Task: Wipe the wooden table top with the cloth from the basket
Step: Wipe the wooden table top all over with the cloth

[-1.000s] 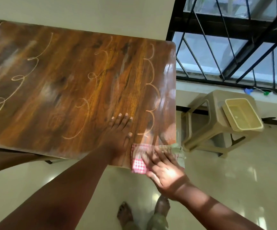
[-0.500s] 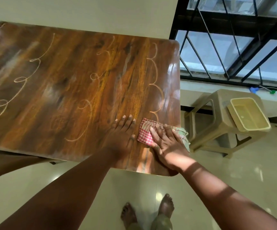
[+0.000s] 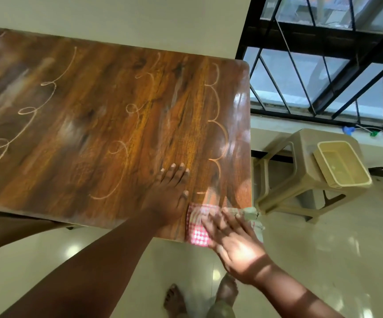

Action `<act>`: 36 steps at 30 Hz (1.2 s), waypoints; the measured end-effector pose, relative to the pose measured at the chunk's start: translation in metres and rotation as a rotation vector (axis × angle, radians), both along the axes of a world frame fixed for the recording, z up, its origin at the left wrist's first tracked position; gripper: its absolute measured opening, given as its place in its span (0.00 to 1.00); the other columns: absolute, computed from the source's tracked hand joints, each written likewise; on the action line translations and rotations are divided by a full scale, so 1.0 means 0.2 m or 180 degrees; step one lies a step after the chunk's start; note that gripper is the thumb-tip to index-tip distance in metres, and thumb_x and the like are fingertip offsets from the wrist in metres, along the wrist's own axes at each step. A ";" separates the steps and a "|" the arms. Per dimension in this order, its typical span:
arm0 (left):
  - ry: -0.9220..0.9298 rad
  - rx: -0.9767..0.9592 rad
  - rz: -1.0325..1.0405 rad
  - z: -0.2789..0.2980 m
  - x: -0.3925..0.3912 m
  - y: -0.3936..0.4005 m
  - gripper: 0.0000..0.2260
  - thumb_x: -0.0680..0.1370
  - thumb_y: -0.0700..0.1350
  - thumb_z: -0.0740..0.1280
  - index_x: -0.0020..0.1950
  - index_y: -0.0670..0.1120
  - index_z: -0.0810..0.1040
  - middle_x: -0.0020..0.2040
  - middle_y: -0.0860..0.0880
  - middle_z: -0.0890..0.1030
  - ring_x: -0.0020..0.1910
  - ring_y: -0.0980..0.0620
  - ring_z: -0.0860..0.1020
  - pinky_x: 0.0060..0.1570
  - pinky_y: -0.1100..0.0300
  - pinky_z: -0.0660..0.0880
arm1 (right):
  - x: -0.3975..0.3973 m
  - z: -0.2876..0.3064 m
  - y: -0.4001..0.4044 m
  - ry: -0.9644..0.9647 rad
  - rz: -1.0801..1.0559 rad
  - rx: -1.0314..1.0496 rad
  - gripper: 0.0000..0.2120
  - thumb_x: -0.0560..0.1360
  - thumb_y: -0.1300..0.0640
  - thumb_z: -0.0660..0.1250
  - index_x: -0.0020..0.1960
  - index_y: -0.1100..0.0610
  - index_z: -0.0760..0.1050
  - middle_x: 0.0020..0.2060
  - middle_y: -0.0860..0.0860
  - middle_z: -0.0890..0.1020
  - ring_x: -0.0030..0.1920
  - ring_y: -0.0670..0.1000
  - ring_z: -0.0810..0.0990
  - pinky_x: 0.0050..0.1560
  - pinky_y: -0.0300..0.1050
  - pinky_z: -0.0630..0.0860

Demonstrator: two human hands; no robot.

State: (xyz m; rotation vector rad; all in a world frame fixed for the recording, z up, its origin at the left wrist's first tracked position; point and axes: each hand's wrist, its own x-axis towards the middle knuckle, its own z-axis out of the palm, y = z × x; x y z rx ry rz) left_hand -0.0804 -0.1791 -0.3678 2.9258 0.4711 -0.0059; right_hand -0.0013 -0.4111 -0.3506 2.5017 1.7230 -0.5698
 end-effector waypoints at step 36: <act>-0.0401 0.0358 0.0430 0.05 0.60 0.31 0.17 0.79 0.51 0.58 0.62 0.45 0.75 0.63 0.43 0.76 0.65 0.43 0.71 0.68 0.45 0.61 | 0.88 -0.01 0.58 -0.0063 -0.0702 0.0164 0.28 0.81 0.41 0.40 0.77 0.46 0.35 0.77 0.51 0.39 0.74 0.53 0.31 0.70 0.52 0.28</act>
